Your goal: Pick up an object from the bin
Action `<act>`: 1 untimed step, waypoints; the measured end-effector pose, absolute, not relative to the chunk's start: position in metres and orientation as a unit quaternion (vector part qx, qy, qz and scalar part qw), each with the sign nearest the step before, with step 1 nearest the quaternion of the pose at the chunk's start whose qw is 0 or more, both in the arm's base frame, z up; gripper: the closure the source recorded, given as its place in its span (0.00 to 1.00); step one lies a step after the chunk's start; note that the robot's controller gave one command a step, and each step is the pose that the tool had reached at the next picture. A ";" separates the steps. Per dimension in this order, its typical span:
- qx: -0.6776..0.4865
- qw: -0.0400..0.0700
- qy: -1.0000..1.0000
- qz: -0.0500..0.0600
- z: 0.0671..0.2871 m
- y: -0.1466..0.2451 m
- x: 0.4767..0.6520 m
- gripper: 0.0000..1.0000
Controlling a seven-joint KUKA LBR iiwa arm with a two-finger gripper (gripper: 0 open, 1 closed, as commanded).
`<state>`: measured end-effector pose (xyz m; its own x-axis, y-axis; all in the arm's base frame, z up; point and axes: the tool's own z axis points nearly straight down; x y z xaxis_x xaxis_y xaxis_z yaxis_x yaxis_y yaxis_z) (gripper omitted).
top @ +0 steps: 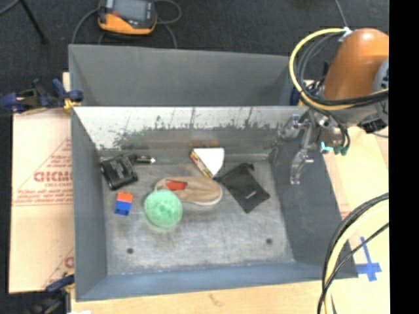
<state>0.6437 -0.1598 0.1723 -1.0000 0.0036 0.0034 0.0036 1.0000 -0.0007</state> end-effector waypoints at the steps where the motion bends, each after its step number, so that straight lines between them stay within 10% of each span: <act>1: -0.001 -0.003 -1.000 0.001 0.178 -0.159 0.646 0.00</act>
Offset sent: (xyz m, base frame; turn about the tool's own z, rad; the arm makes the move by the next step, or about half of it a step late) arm -0.0523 0.0903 -0.1023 0.3139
